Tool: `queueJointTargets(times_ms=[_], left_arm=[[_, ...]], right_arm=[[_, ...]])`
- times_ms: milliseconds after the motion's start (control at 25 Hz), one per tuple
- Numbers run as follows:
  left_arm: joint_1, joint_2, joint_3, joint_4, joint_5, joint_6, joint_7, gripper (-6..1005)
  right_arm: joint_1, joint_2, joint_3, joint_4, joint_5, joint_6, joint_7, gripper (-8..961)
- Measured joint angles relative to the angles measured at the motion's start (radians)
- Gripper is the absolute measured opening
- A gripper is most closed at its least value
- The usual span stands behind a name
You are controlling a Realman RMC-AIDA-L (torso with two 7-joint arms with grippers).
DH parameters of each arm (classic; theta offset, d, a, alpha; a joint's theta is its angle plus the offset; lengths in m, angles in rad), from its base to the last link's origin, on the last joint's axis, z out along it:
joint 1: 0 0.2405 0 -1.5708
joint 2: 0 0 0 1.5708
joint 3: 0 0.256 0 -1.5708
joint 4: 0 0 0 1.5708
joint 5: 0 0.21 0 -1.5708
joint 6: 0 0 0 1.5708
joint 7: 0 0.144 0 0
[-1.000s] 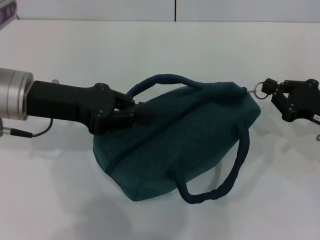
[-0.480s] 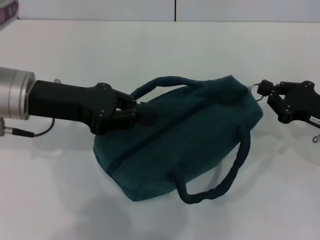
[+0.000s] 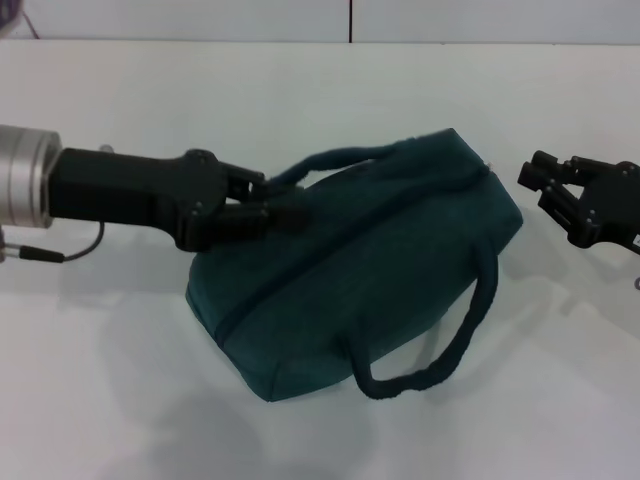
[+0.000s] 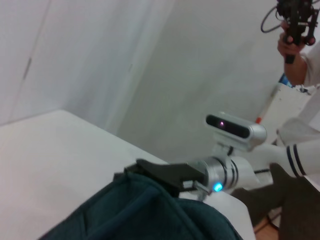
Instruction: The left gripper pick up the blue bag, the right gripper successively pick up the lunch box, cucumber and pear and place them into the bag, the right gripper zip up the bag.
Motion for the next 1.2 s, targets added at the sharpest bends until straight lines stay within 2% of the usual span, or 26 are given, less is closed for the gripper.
queueJointTargets(times_ms=[160, 400, 600, 800, 920, 1000, 1200], left_arm=[[0.000, 0.001, -0.020, 0.005, 0.002, -0.011, 0.021, 237], [0.002, -0.001, -0.061, 0.000, 0.003, -0.032, 0.063, 473], [0.003, -0.009, -0.113, 0.000, -0.002, -0.033, 0.105, 492], [0.007, -0.020, -0.197, 0.001, -0.005, -0.034, 0.183, 511], [0.011, -0.022, -0.219, 0.001, -0.040, -0.027, 0.215, 515], [0.015, -0.022, -0.218, 0.000, -0.075, -0.012, 0.224, 514], [0.011, -0.022, -0.204, -0.024, -0.092, 0.093, 0.218, 527]], right_arm=[[-0.009, -0.001, 0.001, 0.004, 0.010, 0.000, 0.001, 124], [-0.033, -0.003, 0.005, -0.002, 0.022, -0.021, -0.002, 247], [-0.059, -0.005, 0.055, -0.005, 0.034, -0.094, -0.008, 414], [-0.071, -0.007, 0.106, -0.005, 0.037, -0.197, -0.009, 641], [-0.074, -0.013, 0.107, -0.007, 0.048, -0.275, -0.007, 708], [-0.068, -0.020, 0.107, -0.009, 0.050, -0.328, 0.008, 716], [-0.035, -0.053, 0.070, -0.049, 0.027, -0.442, 0.126, 736]])
